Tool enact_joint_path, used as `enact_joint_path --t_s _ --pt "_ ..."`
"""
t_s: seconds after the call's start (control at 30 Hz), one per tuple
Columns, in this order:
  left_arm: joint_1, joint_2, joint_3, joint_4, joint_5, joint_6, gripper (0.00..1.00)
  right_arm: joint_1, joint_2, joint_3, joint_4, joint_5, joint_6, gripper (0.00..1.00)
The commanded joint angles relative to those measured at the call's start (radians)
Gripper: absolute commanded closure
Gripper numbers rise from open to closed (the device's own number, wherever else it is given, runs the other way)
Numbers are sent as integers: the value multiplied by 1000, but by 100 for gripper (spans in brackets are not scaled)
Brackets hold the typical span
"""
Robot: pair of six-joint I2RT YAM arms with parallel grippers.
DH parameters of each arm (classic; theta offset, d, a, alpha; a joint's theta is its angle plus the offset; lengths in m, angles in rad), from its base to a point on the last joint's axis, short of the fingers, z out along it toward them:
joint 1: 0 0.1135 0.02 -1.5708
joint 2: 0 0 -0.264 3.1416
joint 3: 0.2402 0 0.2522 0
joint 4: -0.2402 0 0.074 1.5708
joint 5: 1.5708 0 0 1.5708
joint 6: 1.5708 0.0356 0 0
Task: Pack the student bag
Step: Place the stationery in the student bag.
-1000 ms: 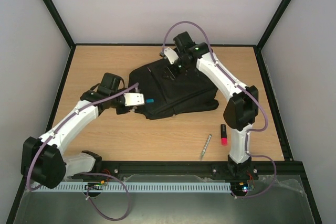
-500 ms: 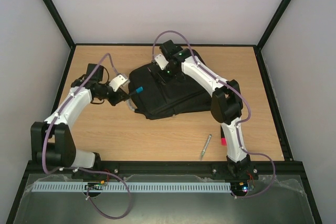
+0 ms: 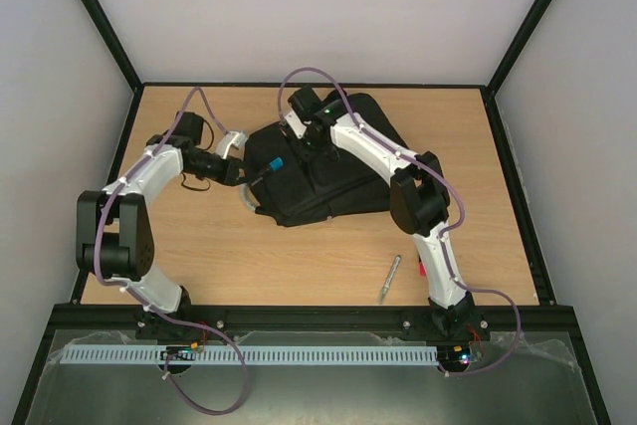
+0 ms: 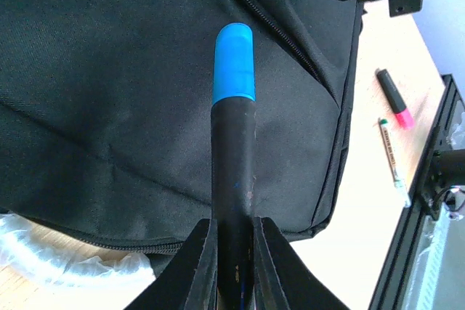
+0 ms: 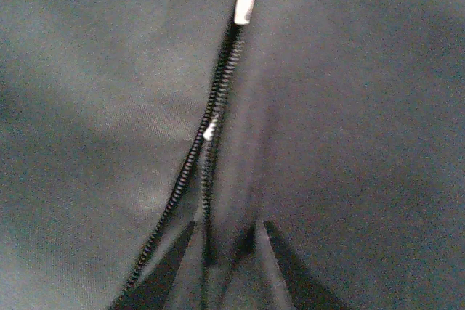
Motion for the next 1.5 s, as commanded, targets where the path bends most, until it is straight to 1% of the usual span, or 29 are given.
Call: enact_joint_path --t_s 0.0,0.03,0.07,0.17,0.37,0.53,0.67,0.87,0.97,1.03,1.07,1.13,1.2,1.3,1.37,1.47 --pt "6 49 45 1 72 -81 98 -2 -14 16 -10 16 8 89" --pt "6 65 54 -3 86 -82 98 0 -25 18 -13 -3 5 95" --pt "6 90 64 -6 105 -77 98 0 -34 19 -17 -21 0 99" --pt "5 152 100 1 175 -73 98 0 -47 32 -41 -76 -18 99" --pt "-18 308 196 83 236 -180 98 0 -89 40 -62 -160 -29 99" --pt "-53 408 266 232 219 -319 98 0 -107 39 -90 -229 -48 99" --pt "-87 493 352 300 202 -396 98 0 -120 32 -106 -283 -63 99" --pt "-156 590 458 442 230 -540 98 0 -140 0 -120 -300 -78 99" --pt "-182 584 438 553 202 -629 98 0 -149 -24 -128 -312 -78 99" --pt "-191 566 394 655 132 -727 97 0 -157 -41 -130 -321 -78 99" --pt "-195 557 384 670 107 -773 97 1 -159 -47 -131 -320 -76 99" --pt "-201 535 361 685 106 -811 93 0 -158 -50 -132 -313 -75 99" --pt "-204 501 348 653 119 -791 85 -1 -159 -51 -132 -306 -78 99" --pt "-191 441 353 531 90 -691 73 -1 -159 -49 -129 -300 -83 99" --pt "-174 401 354 436 43 -620 67 -1 -159 -49 -126 -298 -81 99" --pt "-148 336 328 344 -26 -540 58 0 -160 -51 -123 -294 -83 99"
